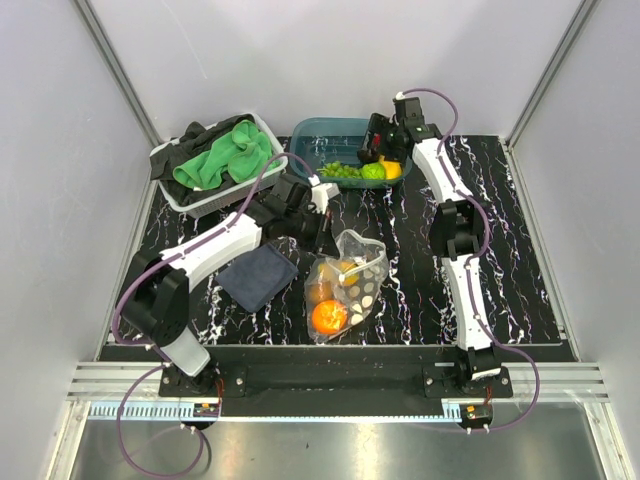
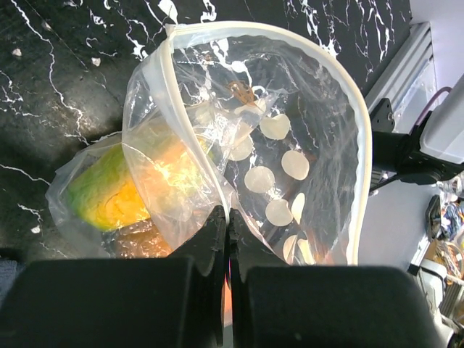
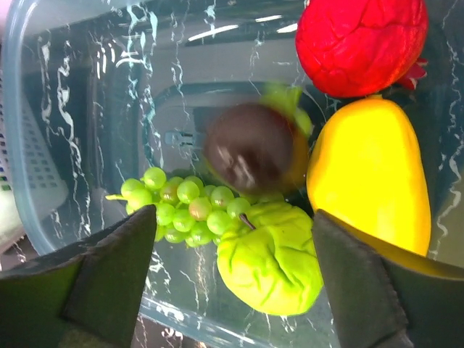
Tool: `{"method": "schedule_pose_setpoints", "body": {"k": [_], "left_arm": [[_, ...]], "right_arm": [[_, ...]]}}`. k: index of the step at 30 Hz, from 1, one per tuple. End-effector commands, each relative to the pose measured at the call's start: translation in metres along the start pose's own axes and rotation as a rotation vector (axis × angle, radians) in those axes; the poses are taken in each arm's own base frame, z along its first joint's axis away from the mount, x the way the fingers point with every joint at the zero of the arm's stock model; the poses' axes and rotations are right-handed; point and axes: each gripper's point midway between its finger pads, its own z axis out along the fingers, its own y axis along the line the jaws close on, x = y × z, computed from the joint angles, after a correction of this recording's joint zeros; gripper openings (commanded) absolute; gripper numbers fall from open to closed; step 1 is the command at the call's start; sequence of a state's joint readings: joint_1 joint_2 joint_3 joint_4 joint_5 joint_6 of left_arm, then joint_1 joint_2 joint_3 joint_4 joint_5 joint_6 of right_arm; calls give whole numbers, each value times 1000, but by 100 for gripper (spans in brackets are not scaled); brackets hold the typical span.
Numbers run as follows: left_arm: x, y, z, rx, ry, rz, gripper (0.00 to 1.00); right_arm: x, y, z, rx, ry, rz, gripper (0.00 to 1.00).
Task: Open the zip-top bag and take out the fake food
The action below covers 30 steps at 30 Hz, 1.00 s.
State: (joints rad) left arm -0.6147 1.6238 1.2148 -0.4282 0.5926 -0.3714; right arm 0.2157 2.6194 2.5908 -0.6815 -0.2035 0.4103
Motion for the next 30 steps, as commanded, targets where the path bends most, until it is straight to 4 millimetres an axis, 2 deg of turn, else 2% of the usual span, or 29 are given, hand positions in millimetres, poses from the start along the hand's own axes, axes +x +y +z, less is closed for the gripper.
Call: {"method": "schedule_pose_setpoints", "body": {"k": [1, 2, 4, 5, 7, 8, 9, 10, 11, 12, 13, 14, 15, 16, 17, 18, 19, 20, 21, 22, 23, 25, 26, 29, 30], "left_arm": [[-20, -5, -15, 42, -45, 65, 0], [-25, -3, -19, 37, -60, 63, 0], [-32, -1, -21, 40, -69, 44, 0], [-36, 0, -23, 37, -77, 31, 0], [-46, -2, -26, 34, -98, 5, 0], [-49, -4, -26, 37, -106, 2, 0], [-54, -8, -27, 48, -122, -17, 0], [-55, -8, -24, 50, -123, -39, 0], [-57, -10, -24, 57, -124, -57, 0], [-62, -15, -26, 69, -134, -81, 0], [-64, -17, -26, 74, -136, -92, 0], [-67, -19, -28, 79, -145, -97, 0], [-70, -21, -30, 78, -155, -104, 0], [-72, -23, -33, 77, -166, -99, 0], [-74, -21, -34, 60, -179, -106, 0], [-74, -21, -35, 54, -184, -112, 0], [-75, -21, -35, 53, -187, -117, 0], [-75, -22, -34, 57, -187, -123, 0], [-74, -23, -33, 57, -186, -122, 0], [-73, -23, -33, 52, -188, -121, 0], [-72, -25, -35, 50, -192, -123, 0], [-70, -30, -37, 56, -194, -135, 0], [-72, -36, -41, 66, -206, -136, 0], [-73, -49, -43, 76, -215, -110, 0], [-74, -53, -45, 77, -223, -102, 0]], "right_arm": [[-25, 23, -26, -38, -57, -15, 98], [-30, 26, -35, -34, -66, -19, 99], [-27, 25, -46, -15, -47, -28, 100], [-34, 32, -61, -22, -62, -32, 100], [-26, 32, -72, -9, -25, -20, 99], [-29, 38, -88, -12, -27, -3, 100], [-27, 39, -96, -6, -12, 12, 100], [-14, 40, -106, -4, 45, 31, 100], [-15, 52, -125, -28, 49, 33, 100], [4, 50, -128, -20, 107, 36, 99], [11, 53, -136, -30, 127, 32, 100], [6, 67, -164, -62, 101, 7, 100], [25, 62, -166, -55, 150, 11, 100], [34, 68, -176, -71, 161, -6, 99], [52, 68, -197, -74, 177, -9, 96], [53, 76, -204, -116, 143, -23, 94], [64, 86, -216, -171, 150, -26, 91], [86, 82, -235, -178, 163, -4, 82], [88, 89, -243, -216, 132, -8, 78], [93, 101, -267, -266, 97, -26, 76], [119, 93, -262, -265, 141, -11, 73], [134, 106, -275, -342, 156, -30, 66], [152, 109, -275, -355, 204, -34, 60], [174, 124, -279, -386, 244, -83, 55], [176, 127, -278, -388, 239, -92, 52]]}}
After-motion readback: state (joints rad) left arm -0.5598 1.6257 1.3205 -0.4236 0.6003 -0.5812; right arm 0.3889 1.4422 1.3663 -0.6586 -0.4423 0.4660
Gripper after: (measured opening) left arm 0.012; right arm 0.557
